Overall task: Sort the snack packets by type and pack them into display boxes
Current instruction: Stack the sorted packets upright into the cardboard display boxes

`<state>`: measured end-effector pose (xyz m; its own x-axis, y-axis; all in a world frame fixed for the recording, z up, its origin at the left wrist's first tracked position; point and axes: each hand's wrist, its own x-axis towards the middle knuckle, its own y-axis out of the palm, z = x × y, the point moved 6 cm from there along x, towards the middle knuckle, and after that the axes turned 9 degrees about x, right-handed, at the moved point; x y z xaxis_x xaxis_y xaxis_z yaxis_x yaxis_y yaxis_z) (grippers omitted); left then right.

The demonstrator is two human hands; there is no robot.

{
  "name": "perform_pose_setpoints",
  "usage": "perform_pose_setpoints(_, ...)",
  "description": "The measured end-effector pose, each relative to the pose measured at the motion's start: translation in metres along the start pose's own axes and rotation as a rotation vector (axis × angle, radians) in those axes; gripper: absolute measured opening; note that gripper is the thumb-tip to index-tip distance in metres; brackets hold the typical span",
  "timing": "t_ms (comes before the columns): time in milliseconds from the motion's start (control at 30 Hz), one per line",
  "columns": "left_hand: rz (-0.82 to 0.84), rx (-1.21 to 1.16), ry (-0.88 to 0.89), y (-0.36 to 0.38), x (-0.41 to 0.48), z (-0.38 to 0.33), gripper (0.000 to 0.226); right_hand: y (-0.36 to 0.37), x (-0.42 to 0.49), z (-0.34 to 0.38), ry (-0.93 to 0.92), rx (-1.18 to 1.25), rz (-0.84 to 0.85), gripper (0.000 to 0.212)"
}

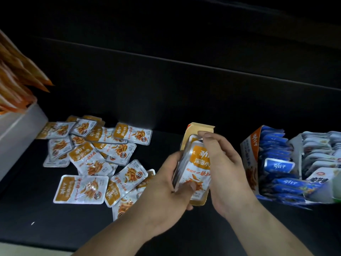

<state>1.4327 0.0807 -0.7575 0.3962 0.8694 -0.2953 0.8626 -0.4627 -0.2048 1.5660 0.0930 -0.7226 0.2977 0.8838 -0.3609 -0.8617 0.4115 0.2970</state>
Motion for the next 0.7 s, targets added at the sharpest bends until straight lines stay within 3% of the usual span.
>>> perform_pose_setpoints(167,-0.039,-0.004,0.066,-0.003,0.003,-0.008,0.065,0.002,0.002,0.006,0.053,-0.063,0.127,0.022)
perform_pose_setpoints(300,-0.041,0.023,0.078,-0.006,0.004,-0.003,0.061,-0.002,0.003,0.022,0.107,-0.327,0.470,0.054)
perform_pose_setpoints(400,-0.053,0.117,0.091,-0.008,0.013,0.003,0.054,-0.006,0.005,0.031,0.141,-0.570,0.632,0.077)
perform_pose_setpoints(467,-0.085,0.118,0.087,-0.008,0.020,0.004,0.047,-0.006,0.009,0.036,0.067,-0.679,0.625,0.078)
perform_pose_setpoints(533,-0.122,0.121,0.070,-0.008,0.027,0.005,0.042,-0.006,0.016,0.043,-0.082,-0.737,0.503,0.065)
perform_pose_setpoints(700,-0.152,0.288,0.144,0.000,0.037,0.011,0.049,-0.016,0.023,0.037,-0.224,-0.760,0.420,0.060)
